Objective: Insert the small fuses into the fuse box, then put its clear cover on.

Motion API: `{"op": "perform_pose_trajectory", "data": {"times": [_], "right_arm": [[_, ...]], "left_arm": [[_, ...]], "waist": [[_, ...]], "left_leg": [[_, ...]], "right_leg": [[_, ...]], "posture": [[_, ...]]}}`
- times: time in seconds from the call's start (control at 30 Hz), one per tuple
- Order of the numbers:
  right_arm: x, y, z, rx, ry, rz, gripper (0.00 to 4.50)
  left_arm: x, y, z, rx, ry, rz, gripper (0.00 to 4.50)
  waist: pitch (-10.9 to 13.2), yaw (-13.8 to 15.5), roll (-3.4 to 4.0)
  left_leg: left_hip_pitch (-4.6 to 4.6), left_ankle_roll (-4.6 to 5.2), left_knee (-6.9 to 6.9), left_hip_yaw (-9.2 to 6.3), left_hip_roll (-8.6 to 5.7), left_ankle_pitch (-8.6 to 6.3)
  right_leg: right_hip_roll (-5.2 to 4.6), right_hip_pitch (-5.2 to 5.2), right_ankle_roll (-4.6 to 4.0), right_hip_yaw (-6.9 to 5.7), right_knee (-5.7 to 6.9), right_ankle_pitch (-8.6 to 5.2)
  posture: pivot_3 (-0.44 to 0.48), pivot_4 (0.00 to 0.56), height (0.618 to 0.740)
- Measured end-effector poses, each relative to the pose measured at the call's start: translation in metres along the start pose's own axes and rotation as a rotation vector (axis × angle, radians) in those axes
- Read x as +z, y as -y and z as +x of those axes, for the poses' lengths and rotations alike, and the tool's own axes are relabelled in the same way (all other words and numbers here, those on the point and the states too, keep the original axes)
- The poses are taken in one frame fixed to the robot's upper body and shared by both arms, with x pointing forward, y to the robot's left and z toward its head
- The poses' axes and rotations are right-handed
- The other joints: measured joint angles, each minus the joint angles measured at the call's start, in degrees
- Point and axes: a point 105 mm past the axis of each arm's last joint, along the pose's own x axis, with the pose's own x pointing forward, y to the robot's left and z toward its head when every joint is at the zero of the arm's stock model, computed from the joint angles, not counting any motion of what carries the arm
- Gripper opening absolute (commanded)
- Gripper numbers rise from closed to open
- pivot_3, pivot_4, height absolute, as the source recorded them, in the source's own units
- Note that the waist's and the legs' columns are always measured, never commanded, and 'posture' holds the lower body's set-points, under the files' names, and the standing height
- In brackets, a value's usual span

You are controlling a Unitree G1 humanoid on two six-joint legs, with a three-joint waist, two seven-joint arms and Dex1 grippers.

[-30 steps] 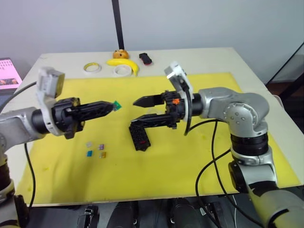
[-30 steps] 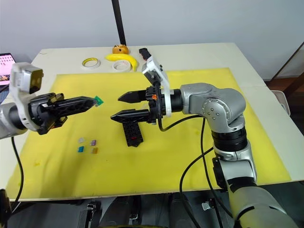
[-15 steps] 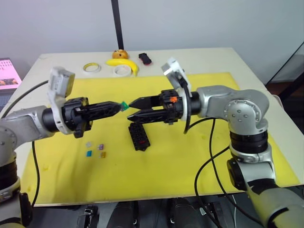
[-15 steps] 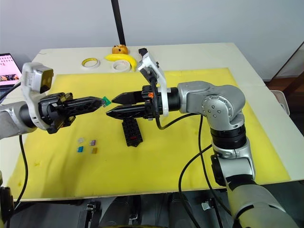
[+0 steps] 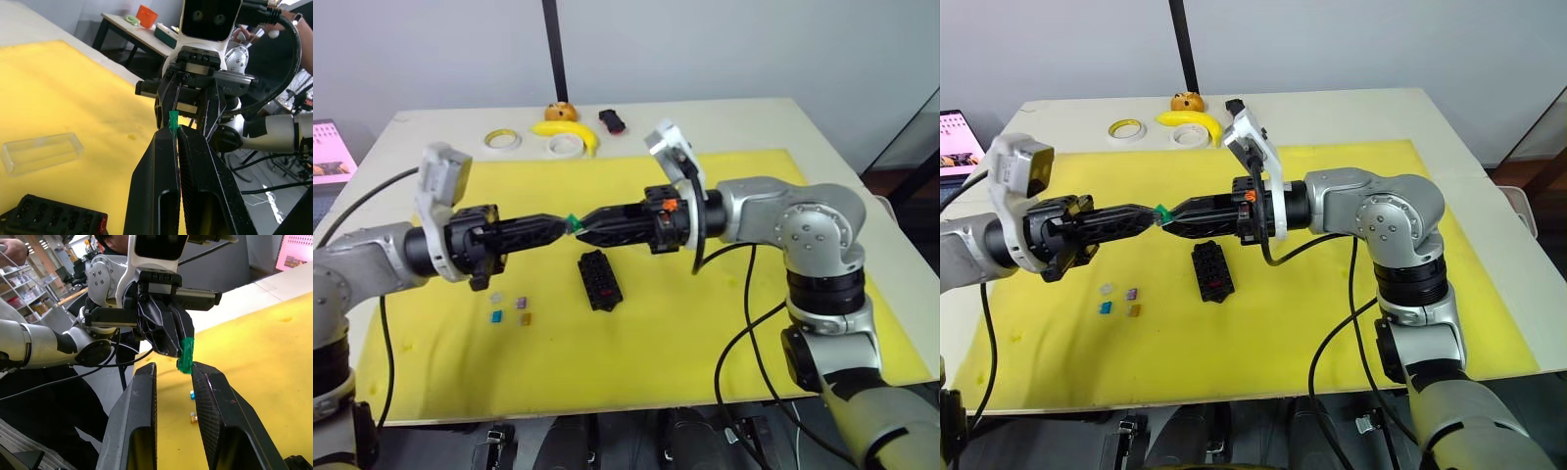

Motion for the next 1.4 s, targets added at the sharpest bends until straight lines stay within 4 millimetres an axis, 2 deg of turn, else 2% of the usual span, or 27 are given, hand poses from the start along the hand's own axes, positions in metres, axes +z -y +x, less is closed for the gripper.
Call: {"op": "perform_pose_trajectory", "data": {"times": [0.33, 0.37, 0.43, 0.83, 0.87, 0.93, 0.97, 1.07, 1.13, 1.3, 1.4], "right_arm": [[-0.001, 0.0, 0.001, 0.002, -0.01, 0.0, 1.14], [-0.002, 0.0, 0.001, 0.0, -0.013, 0.0, 0.61], [-0.002, 0.002, 0.0, -0.011, -0.018, 0.001, 0.05], [-0.004, 0.003, -0.001, -0.023, -0.035, -0.002, 0.05], [-0.006, 0.004, -0.001, -0.029, -0.05, -0.008, 0.0], [-0.009, 0.005, 0.0, -0.034, -0.093, -0.036, 0.0], [-0.01, 0.005, -0.001, -0.032, -0.124, -0.064, 0.0], [-0.012, 0.005, -0.003, -0.027, -0.224, -0.194, 0.0], [-0.023, 0.007, -0.004, -0.013, -0.311, -0.273, 0.0], [-0.048, 0.016, 0.006, 0.046, -0.513, -0.512, 0.0], [-0.053, 0.025, 0.007, 0.047, -0.6, -0.58, 0.0]], "left_arm": [[-0.002, 0.0, 0.001, 0.007, -0.006, 0.001, 0.0], [-0.002, 0.0, 0.001, 0.007, -0.007, 0.0, 0.0], [-0.003, 0.001, 0.001, 0.003, -0.008, -0.001, 0.0], [-0.005, -0.001, 0.002, 0.016, -0.021, 0.014, 0.0], [-0.007, -0.002, 0.002, 0.031, -0.042, 0.03, 0.66], [-0.012, -0.008, 0.0, 0.083, -0.108, 0.071, 1.37], [-0.015, -0.011, -0.003, 0.114, -0.141, 0.093, 1.93], [-0.031, -0.022, -0.02, 0.213, -0.279, 0.178, 3.45], [-0.047, -0.028, -0.032, 0.25, -0.394, 0.218, 4.46], [-0.076, -0.034, -0.042, 0.251, -0.528, 0.313, 4.46], [-0.087, -0.04, -0.044, 0.264, -0.577, 0.378, 4.46]], "waist": [[0.0, 0.01, 0.0], [0.0, 0.01, 0.0], [0.0, 0.01, 0.0], [0.0, 0.03, 0.0], [0.0, 0.03, 0.0], [0.01, -0.01, 0.0], [0.01, -0.06, 0.01], [0.01, -0.16, 0.01], [0.02, -0.12, 0.02], [0.02, -0.07, 0.03], [0.03, 0.15, 0.01]], "left_leg": [[0.0, 0.0, 0.0, 0.0, 0.0, 0.0], [0.0, 0.0, 0.0, 0.0, 0.0, 0.0], [0.0, 0.0, 0.0, 0.0, 0.0, 0.0], [0.0, 0.0, 0.0, -0.01, 0.01, 0.0], [0.0, 0.0, 0.0, 0.0, 0.0, 0.0], [0.0, 0.0, 0.0, 0.02, -0.01, 0.0], [0.0, 0.0, 0.0, 0.03, -0.01, 0.0], [0.0, 0.0, -0.02, 0.1, -0.01, 0.0], [0.01, -0.01, -0.04, 0.14, 0.01, 0.0], [0.0, -0.01, -0.04, 0.18, 0.12, 0.0], [-0.06, -0.01, -0.02, 0.17, 0.13, 0.0]], "right_leg": [[0.01, 0.0, 0.0, 0.0, 0.0, 0.0], [0.01, 0.0, 0.0, 0.0, 0.0, 0.0], [0.01, 0.0, 0.0, 0.0, 0.0, 0.0], [0.02, 0.0, 0.0, 0.0, -0.01, 0.0], [0.03, 0.0, 0.0, 0.0, -0.01, 0.0], [0.04, 0.0, 0.0, 0.0, -0.01, 0.0], [0.07, -0.01, 0.0, 0.0, -0.03, 0.0], [0.15, -0.03, 0.0, 0.0, -0.09, -0.02], [0.16, -0.04, -0.01, 0.01, -0.11, -0.02], [0.13, -0.08, -0.02, 0.02, -0.11, -0.02], [0.1, -0.11, -0.02, 0.02, -0.12, -0.02]], "posture": [[0.0, 0.15, 0.74], [0.0, 0.15, 0.74], [0.0, 0.15, 0.74], [0.0, 0.15, 0.74], [0.0, 0.15, 0.74], [0.0, 0.15, 0.74], [0.0, 0.15, 0.74], [0.0, 0.15, 0.74], [0.0, 0.15, 0.74], [0.0, 0.15, 0.74], [0.0, 0.15, 0.74]]}}
